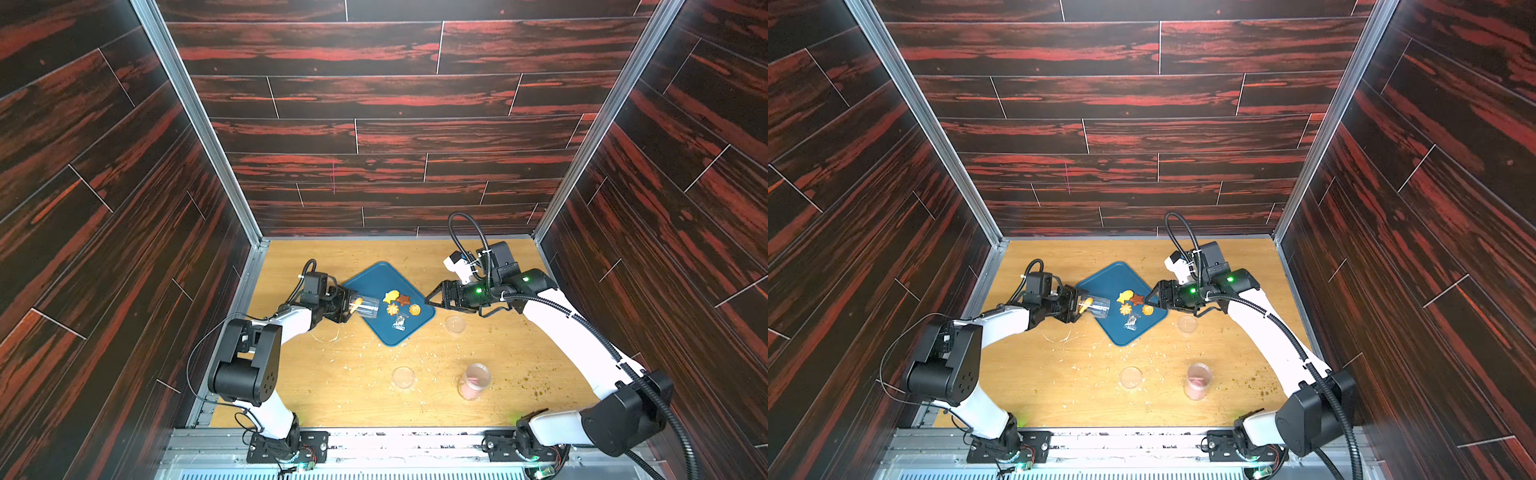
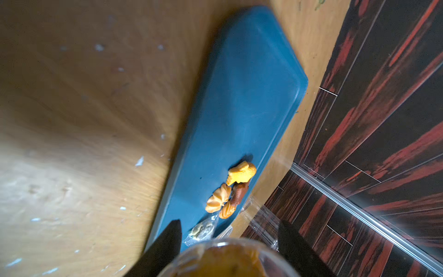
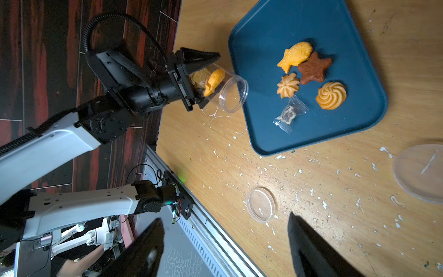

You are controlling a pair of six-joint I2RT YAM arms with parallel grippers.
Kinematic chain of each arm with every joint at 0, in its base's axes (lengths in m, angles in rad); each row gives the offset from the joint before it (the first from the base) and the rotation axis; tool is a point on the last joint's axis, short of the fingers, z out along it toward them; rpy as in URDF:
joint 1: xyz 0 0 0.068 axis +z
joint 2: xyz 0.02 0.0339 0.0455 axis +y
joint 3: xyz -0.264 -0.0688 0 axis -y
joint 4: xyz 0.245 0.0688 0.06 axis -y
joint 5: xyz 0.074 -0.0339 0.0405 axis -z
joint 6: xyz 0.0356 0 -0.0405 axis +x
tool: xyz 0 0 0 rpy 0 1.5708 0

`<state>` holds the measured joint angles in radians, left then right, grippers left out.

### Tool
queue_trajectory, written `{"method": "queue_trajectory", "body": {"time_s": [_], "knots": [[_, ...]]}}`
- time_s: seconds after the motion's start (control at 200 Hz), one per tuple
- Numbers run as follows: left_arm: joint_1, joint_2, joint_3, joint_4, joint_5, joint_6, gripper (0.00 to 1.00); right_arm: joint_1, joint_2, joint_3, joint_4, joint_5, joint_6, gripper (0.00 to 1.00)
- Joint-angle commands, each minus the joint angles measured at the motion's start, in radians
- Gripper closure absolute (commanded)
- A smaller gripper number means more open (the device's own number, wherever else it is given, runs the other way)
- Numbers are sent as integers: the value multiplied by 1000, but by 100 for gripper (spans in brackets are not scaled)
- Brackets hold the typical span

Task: Pour the cookies out of the jar
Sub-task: Pour the cookies in the jar onto the tray.

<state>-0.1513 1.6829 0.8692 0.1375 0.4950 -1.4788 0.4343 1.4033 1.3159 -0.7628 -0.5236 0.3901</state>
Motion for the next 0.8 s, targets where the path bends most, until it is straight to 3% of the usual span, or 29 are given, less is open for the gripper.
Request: {"method": "queue_trajectory", "body": {"time_s": [0.0, 0.471, 0.796], "knots": [[5, 12, 35, -29, 11, 31, 41, -3, -23, -24, 11, -12, 3, 16], [17, 54, 182, -254, 10, 207, 42, -3, -6, -25, 45, -11, 27, 16], [22, 50, 210, -311, -6, 261, 42, -3, 13, -4, 34, -15, 14, 16]]}}
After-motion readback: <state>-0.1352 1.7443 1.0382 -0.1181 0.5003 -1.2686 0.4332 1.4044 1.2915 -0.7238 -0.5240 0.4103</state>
